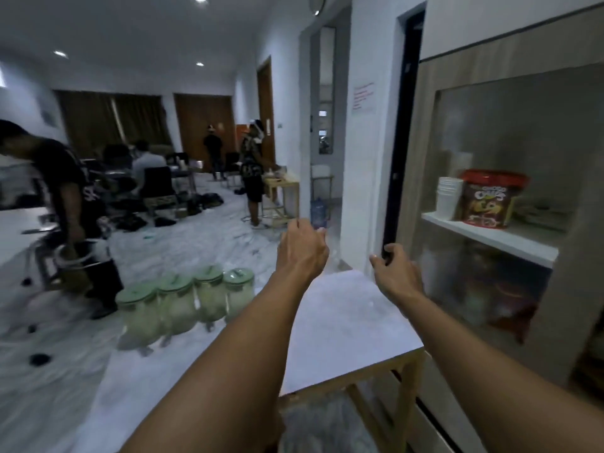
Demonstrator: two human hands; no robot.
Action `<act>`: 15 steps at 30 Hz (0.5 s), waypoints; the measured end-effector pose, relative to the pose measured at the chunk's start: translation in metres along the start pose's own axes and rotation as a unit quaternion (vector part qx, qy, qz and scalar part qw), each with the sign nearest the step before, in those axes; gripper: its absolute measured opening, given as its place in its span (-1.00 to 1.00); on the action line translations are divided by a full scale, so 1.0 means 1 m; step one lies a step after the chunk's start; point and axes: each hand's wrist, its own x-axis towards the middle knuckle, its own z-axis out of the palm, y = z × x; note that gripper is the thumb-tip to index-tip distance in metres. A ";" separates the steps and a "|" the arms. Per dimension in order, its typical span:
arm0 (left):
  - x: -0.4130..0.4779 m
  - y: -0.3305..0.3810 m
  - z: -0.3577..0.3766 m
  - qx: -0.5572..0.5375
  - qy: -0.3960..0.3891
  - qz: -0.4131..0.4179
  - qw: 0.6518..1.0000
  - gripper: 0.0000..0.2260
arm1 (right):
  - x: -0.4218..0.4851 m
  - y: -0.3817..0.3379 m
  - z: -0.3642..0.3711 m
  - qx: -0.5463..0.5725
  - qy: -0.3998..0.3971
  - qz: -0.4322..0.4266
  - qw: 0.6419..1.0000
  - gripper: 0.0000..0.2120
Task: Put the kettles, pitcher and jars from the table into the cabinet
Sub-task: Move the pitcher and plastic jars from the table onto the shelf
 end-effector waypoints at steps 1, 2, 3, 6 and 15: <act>0.003 -0.026 -0.019 0.014 0.013 -0.017 1.000 -0.63 | -0.006 -0.020 0.025 0.003 -0.022 -0.013 1.000 -0.57; 0.005 -0.053 -0.039 0.029 0.027 -0.030 0.999 -0.63 | -0.014 -0.039 0.053 0.007 -0.044 -0.024 0.999 -0.57; 0.005 -0.081 -0.059 0.046 0.036 -0.045 0.997 -0.62 | -0.022 -0.058 0.081 0.013 -0.063 -0.034 0.997 -0.57; 0.004 -0.164 -0.114 0.091 0.049 -0.092 0.990 -0.61 | -0.051 -0.111 0.165 0.022 -0.127 -0.064 0.990 -0.57; 0.006 -0.350 -0.196 0.107 0.090 -0.255 0.957 -0.70 | -0.109 -0.191 0.339 0.013 -0.244 -0.087 0.966 -0.55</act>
